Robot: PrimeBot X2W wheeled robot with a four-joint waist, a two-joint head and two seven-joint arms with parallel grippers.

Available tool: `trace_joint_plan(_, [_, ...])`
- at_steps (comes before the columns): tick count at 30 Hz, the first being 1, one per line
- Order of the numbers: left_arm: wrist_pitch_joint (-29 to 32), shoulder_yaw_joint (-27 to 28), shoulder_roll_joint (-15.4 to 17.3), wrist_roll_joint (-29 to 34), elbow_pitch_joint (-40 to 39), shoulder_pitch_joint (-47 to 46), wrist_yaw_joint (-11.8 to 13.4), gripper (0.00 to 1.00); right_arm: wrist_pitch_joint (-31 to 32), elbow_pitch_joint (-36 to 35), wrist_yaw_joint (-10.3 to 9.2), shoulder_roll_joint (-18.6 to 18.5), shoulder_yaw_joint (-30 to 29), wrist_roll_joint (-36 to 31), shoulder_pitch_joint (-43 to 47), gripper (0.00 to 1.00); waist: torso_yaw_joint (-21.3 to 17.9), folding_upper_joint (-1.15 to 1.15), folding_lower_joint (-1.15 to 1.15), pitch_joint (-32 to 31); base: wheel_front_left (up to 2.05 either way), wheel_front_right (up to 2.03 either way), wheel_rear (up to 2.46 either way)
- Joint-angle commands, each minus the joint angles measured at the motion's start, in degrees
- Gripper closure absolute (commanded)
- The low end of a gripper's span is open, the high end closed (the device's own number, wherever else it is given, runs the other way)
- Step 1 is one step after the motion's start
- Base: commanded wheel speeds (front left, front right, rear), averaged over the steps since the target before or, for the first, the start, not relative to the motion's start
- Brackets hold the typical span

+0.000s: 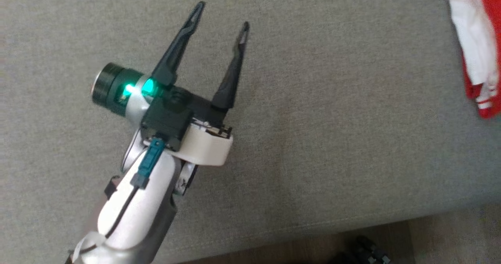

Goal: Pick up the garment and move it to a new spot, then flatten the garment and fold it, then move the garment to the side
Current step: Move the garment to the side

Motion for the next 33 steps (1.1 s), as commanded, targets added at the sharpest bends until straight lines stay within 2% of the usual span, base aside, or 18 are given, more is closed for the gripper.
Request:
trace_joint_plan(1, [-0.3,2.5,0.9,-0.5,-1.7,1.4,0.8,0.0,-2.2,-3.7,-0.04,0.5,-0.6,0.1,3.8,0.0,-0.1,0.0,-0.01,-2.1,0.0,0.0,0.0])
trace_joint_plan(5, [-0.3,4.1,1.4,-1.6,-1.4,4.4,2.1,0.0,-5.9,-11.3,-0.04,6.8,0.3,2.2,9.8,0.0,-0.3,0.0,-0.01,-5.8,0.0,0.0,0.0])
trace_joint_plan(12, [-0.3,8.0,1.9,-3.9,-0.5,10.6,4.7,0.0,-6.6,-26.9,-0.04,16.1,8.1,5.5,22.1,0.0,0.9,0.0,-0.01,-11.6,0.0,0.0,0.0])
trace_joint_plan(15, [-0.3,9.5,2.1,-4.6,-0.3,12.7,5.5,0.0,-6.0,-31.5,-0.04,18.0,11.9,6.9,25.6,0.0,2.2,0.0,-0.01,-13.6,0.0,0.0,0.0])
trace_joint_plan(21, [-0.3,13.1,2.7,-6.1,0.9,16.6,6.7,0.0,-4.7,-37.0,-0.04,21.0,15.5,8.7,30.2,0.0,5.3,0.0,-0.01,-16.9,0.0,0.0,0.0])
trace_joint_plan(27, [-0.3,15.7,3.6,-7.3,2.2,20.2,6.8,0.0,-3.3,-39.3,-0.04,22.3,15.8,9.2,33.6,0.0,6.6,0.0,-0.01,-20.0,0.0,0.0,0.0])
trace_joint_plan(33, [-0.3,16.8,4.1,-8.4,3.6,23.9,5.8,0.0,-1.8,-41.1,-0.04,23.3,15.7,9.3,37.9,0.0,7.0,0.0,-0.01,-23.9,0.0,0.0,0.0])
